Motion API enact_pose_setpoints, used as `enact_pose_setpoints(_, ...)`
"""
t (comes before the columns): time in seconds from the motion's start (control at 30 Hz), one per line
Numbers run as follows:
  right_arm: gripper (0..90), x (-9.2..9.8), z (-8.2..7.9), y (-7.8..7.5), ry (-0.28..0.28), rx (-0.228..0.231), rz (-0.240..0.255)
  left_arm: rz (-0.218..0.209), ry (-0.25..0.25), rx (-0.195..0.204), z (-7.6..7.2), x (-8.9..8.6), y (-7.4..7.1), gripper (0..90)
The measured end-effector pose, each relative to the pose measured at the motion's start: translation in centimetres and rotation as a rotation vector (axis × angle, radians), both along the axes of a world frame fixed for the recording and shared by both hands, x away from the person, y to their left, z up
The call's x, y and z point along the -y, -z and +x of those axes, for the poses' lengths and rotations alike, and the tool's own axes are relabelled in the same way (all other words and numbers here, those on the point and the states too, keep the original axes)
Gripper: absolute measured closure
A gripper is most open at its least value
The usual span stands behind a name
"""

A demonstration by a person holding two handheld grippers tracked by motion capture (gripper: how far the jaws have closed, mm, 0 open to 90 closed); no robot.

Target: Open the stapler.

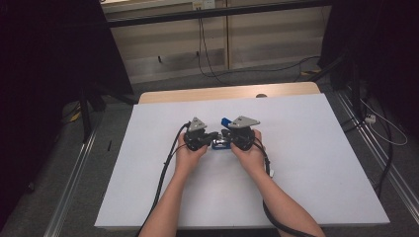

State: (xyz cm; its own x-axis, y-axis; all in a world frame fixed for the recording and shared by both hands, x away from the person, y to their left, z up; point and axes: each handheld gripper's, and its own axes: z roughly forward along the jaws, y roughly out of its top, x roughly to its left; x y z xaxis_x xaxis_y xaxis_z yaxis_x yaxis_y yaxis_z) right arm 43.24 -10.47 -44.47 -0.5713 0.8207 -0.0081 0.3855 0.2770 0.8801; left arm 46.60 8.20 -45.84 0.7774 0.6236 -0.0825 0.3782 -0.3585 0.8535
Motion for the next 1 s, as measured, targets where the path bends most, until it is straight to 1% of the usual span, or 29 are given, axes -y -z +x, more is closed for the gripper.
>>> enact_pose_setpoints(0.1,90.0,-0.3,0.0,-0.3,0.008,0.005,-0.015,0.023,0.004,0.011,0.0,0.0,-0.1,90.0)
enact_pose_setpoints(0.33,90.0,0.0,-0.1,-0.7,0.052,0.028,-0.043,0.008,-0.004,0.009,-0.1,0.1,0.0,90.0)
enact_pose_setpoints(0.43,90.0,0.4,-0.2,-0.9,0.070,0.030,-0.039,0.015,-0.006,0.004,-0.1,0.1,0.0,90.0)
enact_pose_setpoints(0.5,90.0,0.6,-0.2,-1.0,0.072,0.028,-0.037,0.016,-0.007,0.006,-0.1,0.1,0.0,90.0)
enact_pose_setpoints(0.67,90.0,0.8,-0.2,-1.1,0.083,0.031,-0.050,0.013,-0.005,0.004,-0.1,0.1,0.0,90.0)
enact_pose_setpoints(0.7,90.0,1.0,-0.2,-1.1,0.090,0.024,-0.019,0.008,-0.007,0.002,-0.1,0.1,0.0,90.0)
enact_pose_setpoints(0.73,90.0,1.2,-0.2,-1.1,0.100,0.023,-0.011,0.005,-0.009,0.002,-0.1,0.1,0.0,90.0)
enact_pose_setpoints(0.77,90.0,1.3,-0.2,-1.2,0.108,0.029,-0.033,0.005,-0.008,0.002,-0.1,0.1,0.0,90.0)
enact_pose_setpoints(0.8,90.0,1.5,-0.3,-1.3,0.110,0.031,-0.043,0.005,-0.008,0.001,-0.1,0.1,0.0,90.0)
enact_pose_setpoints(0.83,90.0,1.6,-0.3,-1.3,0.109,0.029,-0.038,0.005,-0.007,0.001,-0.1,0.1,0.0,90.0)
enact_pose_setpoints(0.9,90.0,1.6,-0.4,-1.4,0.104,0.027,-0.049,0.006,-0.006,0.000,-0.1,0.1,0.0,90.0)
enact_pose_setpoints(1.0,90.0,1.6,-0.4,-1.4,0.124,0.023,-0.038,0.005,-0.009,0.002,-0.1,0.1,0.0,90.0)
